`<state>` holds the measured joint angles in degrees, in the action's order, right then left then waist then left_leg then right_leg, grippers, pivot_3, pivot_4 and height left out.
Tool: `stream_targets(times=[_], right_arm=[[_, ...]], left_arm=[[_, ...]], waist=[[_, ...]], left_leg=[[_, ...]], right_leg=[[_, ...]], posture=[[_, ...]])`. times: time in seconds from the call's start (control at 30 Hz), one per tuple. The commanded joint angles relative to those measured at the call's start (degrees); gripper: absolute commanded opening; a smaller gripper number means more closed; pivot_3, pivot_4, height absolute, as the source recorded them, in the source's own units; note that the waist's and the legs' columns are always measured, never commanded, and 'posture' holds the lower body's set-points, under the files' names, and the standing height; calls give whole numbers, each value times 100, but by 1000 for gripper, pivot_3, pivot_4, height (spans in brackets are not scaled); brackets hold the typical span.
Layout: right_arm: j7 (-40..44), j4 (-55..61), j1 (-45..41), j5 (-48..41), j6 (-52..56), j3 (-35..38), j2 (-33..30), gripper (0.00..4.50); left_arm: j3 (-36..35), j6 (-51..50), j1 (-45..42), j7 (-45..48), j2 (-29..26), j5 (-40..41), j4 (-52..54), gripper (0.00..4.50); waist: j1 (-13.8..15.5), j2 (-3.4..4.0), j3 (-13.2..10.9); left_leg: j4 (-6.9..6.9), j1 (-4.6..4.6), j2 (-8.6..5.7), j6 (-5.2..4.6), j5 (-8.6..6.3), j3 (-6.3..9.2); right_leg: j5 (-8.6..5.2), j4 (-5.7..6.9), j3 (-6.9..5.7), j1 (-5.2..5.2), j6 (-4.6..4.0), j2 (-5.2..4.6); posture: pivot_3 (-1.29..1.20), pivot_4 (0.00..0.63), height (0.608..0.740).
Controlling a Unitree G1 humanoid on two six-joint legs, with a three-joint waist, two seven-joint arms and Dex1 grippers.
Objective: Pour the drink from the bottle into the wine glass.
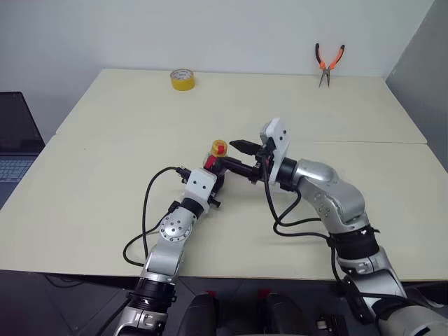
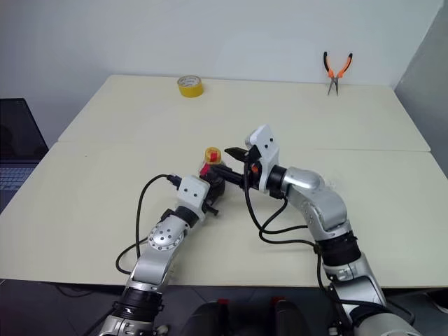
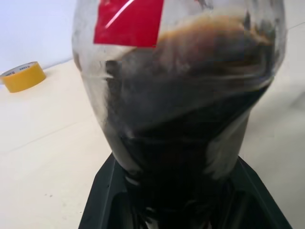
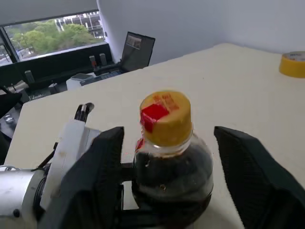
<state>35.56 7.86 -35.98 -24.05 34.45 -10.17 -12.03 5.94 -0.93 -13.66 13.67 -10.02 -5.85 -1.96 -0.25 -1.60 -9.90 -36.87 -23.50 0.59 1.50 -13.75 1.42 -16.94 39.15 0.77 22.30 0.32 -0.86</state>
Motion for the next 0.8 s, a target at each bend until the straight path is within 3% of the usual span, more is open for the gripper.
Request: stream_targets(times=[0.03,0.33,0.8], right_arm=[[-645,855,103,31,232,141,193,4355],[-2538,2094,487,292,1373,20,1075,4500],[-2805,1387,118,637,1094,-240,1538,4500]], left_arm=[[-80,125,-41,-186,17,-43,395,1290],[-98,122,-115,-648,60,-299,272,1267],[27,125,-160,-736,149,-382,180,1237]], waist=[[-1,0,0],[-3,0,0],[-17,0,0]], left_leg=[[0,0,0,0,0,0],[-2,-4,-1,0,0,5],[-1,-4,-2,0,0,3]], right_leg=[[0,1,0,1,0,0],[0,1,-3,1,1,0],[0,0,-4,3,1,0]], posture=[[0,150,740],[0,150,740],[0,150,740]])
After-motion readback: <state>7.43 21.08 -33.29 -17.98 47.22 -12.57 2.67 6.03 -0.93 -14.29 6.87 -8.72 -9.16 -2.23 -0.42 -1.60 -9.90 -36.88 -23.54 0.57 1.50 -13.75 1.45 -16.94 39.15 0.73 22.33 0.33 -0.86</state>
